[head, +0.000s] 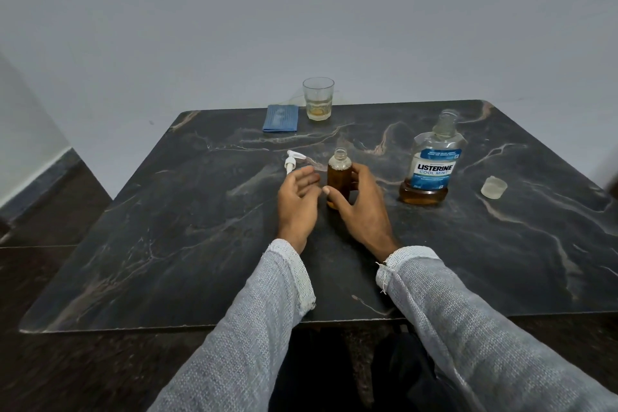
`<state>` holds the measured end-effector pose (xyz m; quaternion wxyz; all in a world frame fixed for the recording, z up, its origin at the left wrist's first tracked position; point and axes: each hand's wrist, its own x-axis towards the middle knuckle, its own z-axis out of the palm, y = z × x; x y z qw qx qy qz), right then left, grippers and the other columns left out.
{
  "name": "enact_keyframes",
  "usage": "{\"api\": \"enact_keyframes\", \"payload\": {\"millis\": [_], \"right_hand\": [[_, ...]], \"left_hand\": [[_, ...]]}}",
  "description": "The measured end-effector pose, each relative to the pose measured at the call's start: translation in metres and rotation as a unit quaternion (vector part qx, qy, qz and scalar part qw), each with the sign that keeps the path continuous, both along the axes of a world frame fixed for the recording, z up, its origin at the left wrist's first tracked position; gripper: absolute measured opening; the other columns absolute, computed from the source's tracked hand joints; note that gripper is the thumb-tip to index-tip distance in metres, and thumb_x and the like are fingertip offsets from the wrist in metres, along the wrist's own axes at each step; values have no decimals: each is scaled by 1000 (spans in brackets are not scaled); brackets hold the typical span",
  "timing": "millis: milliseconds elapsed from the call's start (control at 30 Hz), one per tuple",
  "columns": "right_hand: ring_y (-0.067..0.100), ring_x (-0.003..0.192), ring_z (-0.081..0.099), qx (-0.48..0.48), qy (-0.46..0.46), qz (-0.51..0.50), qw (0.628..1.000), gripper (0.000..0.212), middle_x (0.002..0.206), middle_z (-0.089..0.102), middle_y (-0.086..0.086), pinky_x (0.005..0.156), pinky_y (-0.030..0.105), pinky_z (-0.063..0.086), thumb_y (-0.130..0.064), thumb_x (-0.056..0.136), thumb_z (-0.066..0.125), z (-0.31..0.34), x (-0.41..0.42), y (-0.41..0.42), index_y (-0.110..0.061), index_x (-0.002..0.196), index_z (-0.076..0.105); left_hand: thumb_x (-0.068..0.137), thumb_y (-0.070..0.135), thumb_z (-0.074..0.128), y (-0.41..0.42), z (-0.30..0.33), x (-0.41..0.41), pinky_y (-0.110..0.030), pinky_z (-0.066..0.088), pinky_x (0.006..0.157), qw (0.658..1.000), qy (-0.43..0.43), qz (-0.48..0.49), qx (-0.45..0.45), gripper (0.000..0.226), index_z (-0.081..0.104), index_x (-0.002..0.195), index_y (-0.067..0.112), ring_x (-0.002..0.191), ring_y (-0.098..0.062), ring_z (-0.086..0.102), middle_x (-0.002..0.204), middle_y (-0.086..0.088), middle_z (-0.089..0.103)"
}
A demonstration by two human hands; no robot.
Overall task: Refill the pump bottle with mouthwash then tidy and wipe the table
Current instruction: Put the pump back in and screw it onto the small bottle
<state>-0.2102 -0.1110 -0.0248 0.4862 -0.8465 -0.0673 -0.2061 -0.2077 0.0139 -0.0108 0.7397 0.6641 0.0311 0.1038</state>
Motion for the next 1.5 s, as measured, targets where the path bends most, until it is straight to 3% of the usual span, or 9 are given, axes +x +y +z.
{"api": "enact_keyframes", "payload": {"millis": [167,367,467,633,800,933,1067,1200,1500], "right_hand": [[8,112,52,12,4,3,1000,58,127,55,-2,91,21,39,-42,84,70,1,-1,0,-22,131,43],[7,115,48,12,18,12,1000,61,134,52,1,94,24,40,-43,85,69,5,-3,-2,-21,134,41],[7,117,47,14,25,15,999,62,135,51,0,93,22,39,-44,85,68,5,-2,-2,-22,135,40],[7,116,48,15,25,12,1000,60,135,51,-1,94,25,42,-45,84,68,4,-2,-2,-25,133,40],[2,113,45,13,30,11,999,60,135,52,-3,87,14,36,-46,84,68,5,-2,-2,-26,133,41],[1,114,43,16,35,18,999,60,136,51,-3,84,9,31,-45,84,68,5,-1,-3,-26,133,41],[3,117,44,24,34,19,999,59,134,51,-5,92,17,37,-42,84,69,6,-3,-2,-24,133,42],[0,113,45,32,31,25,999,57,128,51,-11,88,9,34,-43,84,69,8,-5,-1,-27,132,43],[1,114,45,31,38,20,999,57,134,53,-4,90,17,36,-43,84,69,6,-3,-2,-27,132,43]], "left_hand": [[89,10,61,6,23,26,-30,55,82,998,6,55,43,22,61,103,27,95,-16,68,101,-1,70],[88,27,65,35,36,73,-30,49,84,947,58,126,290,12,63,100,25,97,-18,63,102,4,68],[88,41,65,44,31,87,-30,35,74,901,124,115,399,23,62,101,23,89,-17,52,110,2,65],[85,50,66,43,26,99,-34,42,71,873,173,68,450,45,69,105,10,99,-26,63,109,-8,69],[84,41,71,43,28,101,-32,45,72,881,179,60,433,39,73,104,8,94,-25,64,105,-9,72],[84,30,74,50,37,98,-39,55,83,940,151,48,301,28,74,92,3,78,-22,62,88,-10,71],[86,23,72,55,67,82,-23,54,63,981,70,5,178,17,70,93,7,67,-13,57,81,-5,68],[87,23,71,49,108,63,-16,54,63,992,-14,-18,126,18,69,99,10,65,-5,62,80,1,68],[88,18,71,11,142,33,-14,53,66,990,-129,-34,42,19,66,105,11,71,2,68,89,2,71]]}}
